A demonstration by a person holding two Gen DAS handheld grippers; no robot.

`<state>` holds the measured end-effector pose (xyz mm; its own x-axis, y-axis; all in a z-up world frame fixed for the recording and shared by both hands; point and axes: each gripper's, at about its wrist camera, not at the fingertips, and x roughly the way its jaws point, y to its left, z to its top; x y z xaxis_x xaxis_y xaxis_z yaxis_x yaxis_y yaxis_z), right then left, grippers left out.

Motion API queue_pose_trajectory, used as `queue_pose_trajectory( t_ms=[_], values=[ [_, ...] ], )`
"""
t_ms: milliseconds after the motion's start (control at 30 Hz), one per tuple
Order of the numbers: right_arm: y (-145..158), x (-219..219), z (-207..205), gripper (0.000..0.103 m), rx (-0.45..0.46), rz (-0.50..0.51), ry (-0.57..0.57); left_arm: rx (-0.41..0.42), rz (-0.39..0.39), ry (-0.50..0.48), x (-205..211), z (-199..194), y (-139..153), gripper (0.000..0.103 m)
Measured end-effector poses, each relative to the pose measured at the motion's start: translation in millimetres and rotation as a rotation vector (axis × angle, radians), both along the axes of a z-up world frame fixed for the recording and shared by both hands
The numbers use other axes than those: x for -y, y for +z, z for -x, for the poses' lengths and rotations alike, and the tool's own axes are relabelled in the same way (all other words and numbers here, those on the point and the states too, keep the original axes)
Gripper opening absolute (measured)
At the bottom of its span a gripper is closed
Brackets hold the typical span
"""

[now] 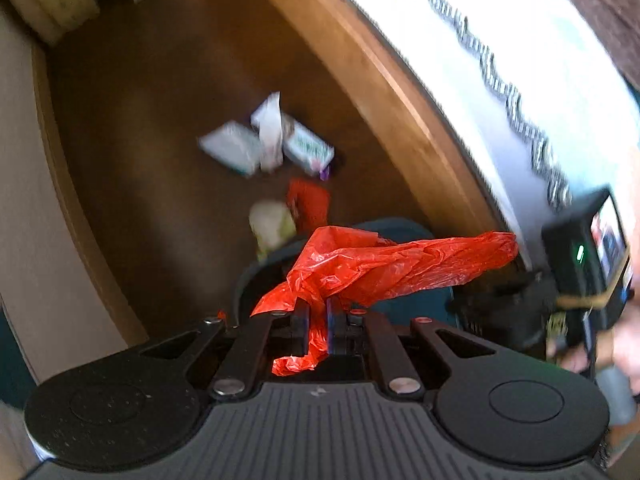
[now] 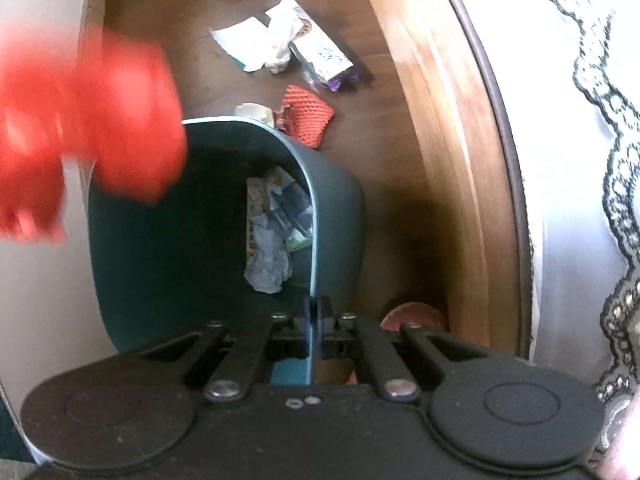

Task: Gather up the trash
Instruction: 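Carry the red bag into the bin and open the left tool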

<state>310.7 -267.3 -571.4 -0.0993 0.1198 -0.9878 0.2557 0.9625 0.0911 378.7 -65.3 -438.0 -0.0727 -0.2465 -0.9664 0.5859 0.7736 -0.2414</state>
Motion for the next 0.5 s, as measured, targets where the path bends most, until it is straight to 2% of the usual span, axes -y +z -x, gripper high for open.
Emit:
queue_pose_trajectory(
  t_ms=[100,233,333,500],
  values=[
    [-0.2,-3.0,-0.1,0.002,0.004,0.005,0.013,-0.014,-0.037,-0.039,-0.3,16.1,-18.1,0.007],
    [1.4,-5.1,-0.1,0.002,0.006,0.006,0.025,-0.113,-0.063,-0.069,4.7,28.2,-56.1,0.007],
    [3.4,-6.4,-0.2,0.002,0.007,0.008,0.029,-0.113,-0.089,-0.135,18.6,41.8,-74.1,0.007],
    [3.5,-7.7,0.5,0.002,0.006,0.008,0.037,-0.161,-0.115,-0.108,23.8,49.7,-98.4,0.007]
  ],
)
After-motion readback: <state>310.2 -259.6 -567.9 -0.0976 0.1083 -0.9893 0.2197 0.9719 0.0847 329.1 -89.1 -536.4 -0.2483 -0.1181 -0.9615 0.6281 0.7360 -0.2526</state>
